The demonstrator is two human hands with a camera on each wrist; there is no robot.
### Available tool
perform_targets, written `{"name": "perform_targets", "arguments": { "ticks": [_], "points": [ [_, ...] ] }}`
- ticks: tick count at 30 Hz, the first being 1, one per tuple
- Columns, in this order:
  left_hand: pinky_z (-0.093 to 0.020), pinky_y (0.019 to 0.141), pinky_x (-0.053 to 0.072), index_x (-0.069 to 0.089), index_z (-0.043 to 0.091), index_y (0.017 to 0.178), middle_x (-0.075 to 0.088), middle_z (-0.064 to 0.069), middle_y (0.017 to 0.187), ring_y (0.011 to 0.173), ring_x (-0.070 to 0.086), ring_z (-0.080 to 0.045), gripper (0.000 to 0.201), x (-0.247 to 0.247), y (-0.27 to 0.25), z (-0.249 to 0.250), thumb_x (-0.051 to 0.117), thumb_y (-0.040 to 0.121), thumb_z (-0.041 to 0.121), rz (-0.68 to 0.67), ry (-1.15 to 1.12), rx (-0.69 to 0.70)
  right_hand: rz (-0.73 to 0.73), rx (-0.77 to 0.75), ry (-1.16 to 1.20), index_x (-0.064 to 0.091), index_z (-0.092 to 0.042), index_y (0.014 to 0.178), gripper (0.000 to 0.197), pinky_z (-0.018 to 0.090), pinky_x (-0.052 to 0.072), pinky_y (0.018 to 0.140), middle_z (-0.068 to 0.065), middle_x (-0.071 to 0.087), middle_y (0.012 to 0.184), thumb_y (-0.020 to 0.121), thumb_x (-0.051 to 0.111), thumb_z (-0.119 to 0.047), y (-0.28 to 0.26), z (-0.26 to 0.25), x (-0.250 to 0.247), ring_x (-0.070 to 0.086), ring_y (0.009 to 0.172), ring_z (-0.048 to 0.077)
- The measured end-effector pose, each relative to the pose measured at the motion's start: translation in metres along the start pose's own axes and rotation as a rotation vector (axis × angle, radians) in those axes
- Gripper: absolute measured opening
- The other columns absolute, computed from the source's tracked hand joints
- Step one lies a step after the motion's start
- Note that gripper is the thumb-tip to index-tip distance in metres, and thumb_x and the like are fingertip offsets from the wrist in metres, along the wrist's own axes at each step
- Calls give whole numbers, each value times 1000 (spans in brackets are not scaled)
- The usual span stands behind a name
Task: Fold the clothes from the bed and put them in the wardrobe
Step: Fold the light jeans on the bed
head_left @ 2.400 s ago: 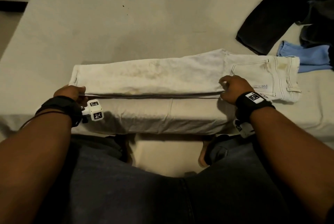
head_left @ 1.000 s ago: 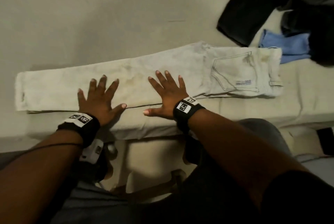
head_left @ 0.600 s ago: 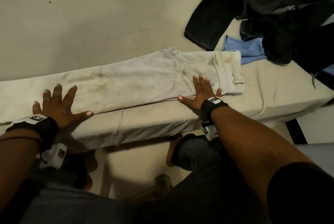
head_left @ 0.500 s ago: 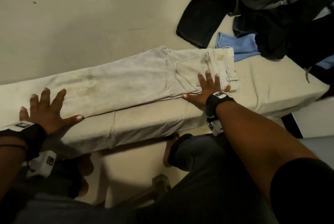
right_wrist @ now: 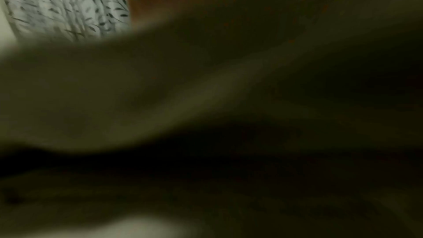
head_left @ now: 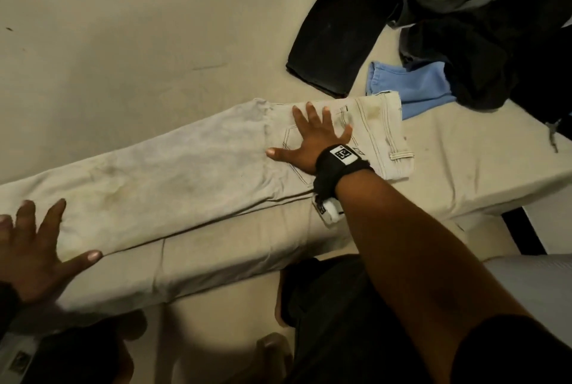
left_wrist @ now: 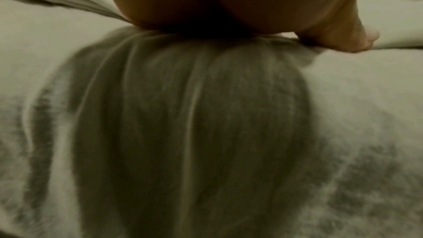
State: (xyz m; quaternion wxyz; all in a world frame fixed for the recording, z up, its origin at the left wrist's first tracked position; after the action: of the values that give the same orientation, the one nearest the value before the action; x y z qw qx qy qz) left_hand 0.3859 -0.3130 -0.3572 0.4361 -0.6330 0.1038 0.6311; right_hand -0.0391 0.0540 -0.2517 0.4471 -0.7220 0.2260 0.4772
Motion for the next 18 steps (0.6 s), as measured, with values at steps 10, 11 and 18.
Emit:
{"name": "perform_targets", "arguments": {
  "ticks": [10,11,18],
  "points": [
    [-61,120,2,-5,48,158,-12,-2,169,154,-7,-33,124,-28,-38,37,28,50,100,23,52,-108,2,112,-20,-18,-37,157,148,71,-13,114,-6,-26,166,40,34,-111,11,-6,-7,-24,153,29],
    [-59,120,0,-6,48,158,-14,0,169,155,-10,-32,125,-27,-39,40,27,49,100,15,50,-108,19,61,-50,-19,-37,157,147,71,-14,113,-6,-27,166,41,31,-112,7,-21,-8,-26,152,29],
    [-59,120,-4,-16,53,153,-25,5,167,154,-18,-29,122,-28,-39,41,23,49,104,-23,23,-94,-104,-98,-90,-17,-49,154,121,75,-9,112,-14,-29,164,56,23,-108,2,-100,20,-21,154,21]
  ]
}}
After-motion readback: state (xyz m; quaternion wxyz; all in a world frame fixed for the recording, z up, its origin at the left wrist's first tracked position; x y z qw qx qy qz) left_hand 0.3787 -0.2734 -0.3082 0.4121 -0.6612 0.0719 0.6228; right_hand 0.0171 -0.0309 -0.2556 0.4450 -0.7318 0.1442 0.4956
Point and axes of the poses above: each hand's wrist, its own y-axis towards the middle knuckle, its own x-axis out of the palm, z = x × y, the point moved 5 cm from there along y, towards the middle knuckle
